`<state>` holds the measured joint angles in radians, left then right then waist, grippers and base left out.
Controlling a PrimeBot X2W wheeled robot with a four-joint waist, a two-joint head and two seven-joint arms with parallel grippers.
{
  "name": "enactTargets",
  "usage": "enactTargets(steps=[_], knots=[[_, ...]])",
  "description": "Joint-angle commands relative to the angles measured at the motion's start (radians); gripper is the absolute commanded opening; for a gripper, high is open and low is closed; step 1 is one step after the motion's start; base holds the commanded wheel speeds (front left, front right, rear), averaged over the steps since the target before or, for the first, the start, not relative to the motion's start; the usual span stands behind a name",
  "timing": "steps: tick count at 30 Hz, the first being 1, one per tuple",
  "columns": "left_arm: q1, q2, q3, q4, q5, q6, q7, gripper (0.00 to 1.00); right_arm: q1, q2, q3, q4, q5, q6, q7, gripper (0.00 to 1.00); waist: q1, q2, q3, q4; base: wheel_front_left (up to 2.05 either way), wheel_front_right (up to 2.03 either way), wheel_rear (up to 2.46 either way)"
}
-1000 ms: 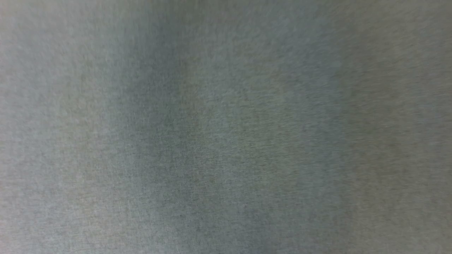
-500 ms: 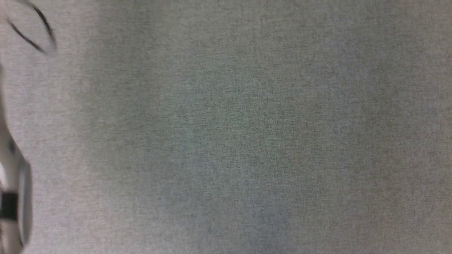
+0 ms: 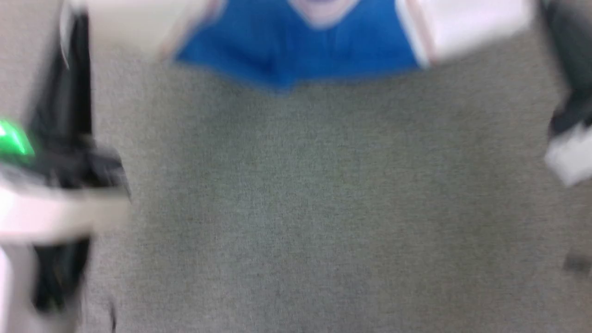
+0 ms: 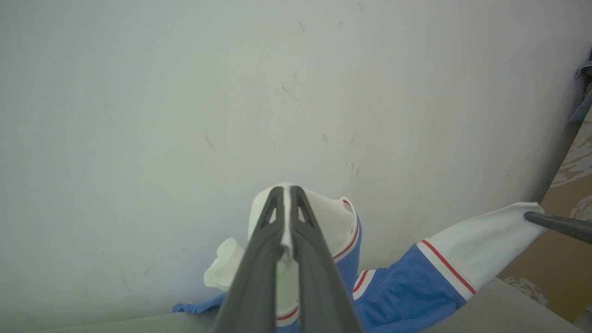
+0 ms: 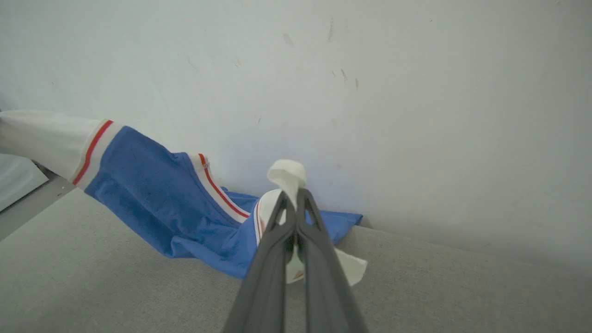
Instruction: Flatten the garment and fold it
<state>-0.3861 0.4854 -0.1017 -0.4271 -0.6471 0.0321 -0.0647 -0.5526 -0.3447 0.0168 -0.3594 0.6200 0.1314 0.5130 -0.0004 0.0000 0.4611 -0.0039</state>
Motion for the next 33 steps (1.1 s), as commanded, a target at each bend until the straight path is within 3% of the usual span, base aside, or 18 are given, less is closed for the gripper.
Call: enactTargets(steps=[1, 5, 9, 15, 18, 24, 33], knots=[[0.083, -0.01, 0.003, -0.017, -0.013, 0.01, -0.013, 0.0, 0.081, 0.026, -0.018, -0.023, 0.008, -0.001, 0.006, 0.0, 0.0004, 0.0, -0.069, -0.02, 0.0, 0.0, 0.0], [0.331, -0.006, -0.031, -0.019, -0.023, -0.009, -0.03, 0.0, 0.357, 0.088, -0.025, -0.065, 0.05, -0.001, 0.025, 0.0, 0.0004, 0.0, -0.117, -0.028, 0.0, 0.0, 0.0], [0.481, -0.017, -0.098, 0.054, -0.029, -0.038, -0.042, 0.0, 0.585, 0.1, -0.005, -0.061, 0.109, -0.001, 0.034, 0.0, 0.0004, 0.0, -0.167, -0.021, 0.0, 0.0, 0.0], [0.599, -0.01, -0.188, 0.177, -0.019, -0.07, -0.019, 0.0, 0.84, 0.051, 0.006, -0.008, 0.193, -0.001, 0.066, 0.0, 0.0004, 0.0, -0.238, -0.013, 0.0, 0.0, 0.0], [0.657, 0.002, -0.207, 0.199, -0.052, -0.079, 0.019, 0.0, 0.931, 0.023, -0.037, 0.033, 0.225, -0.001, 0.072, 0.0, 0.0004, 0.0, -0.271, -0.015, 0.0, 0.0, 0.0], [0.768, 0.081, -0.202, 0.207, -0.088, -0.079, 0.093, 0.0, 1.078, -0.018, -0.13, 0.114, 0.256, -0.001, 0.101, 0.0, 0.0004, 0.0, -0.303, -0.015, 0.0, 0.0, 0.0], [0.857, 0.16, -0.189, 0.208, -0.079, -0.047, 0.154, 0.0, 1.143, -0.027, -0.161, 0.183, 0.235, -0.001, 0.087, 0.0, 0.0004, 0.0, -0.321, -0.013, 0.0, 0.0, 0.0]])
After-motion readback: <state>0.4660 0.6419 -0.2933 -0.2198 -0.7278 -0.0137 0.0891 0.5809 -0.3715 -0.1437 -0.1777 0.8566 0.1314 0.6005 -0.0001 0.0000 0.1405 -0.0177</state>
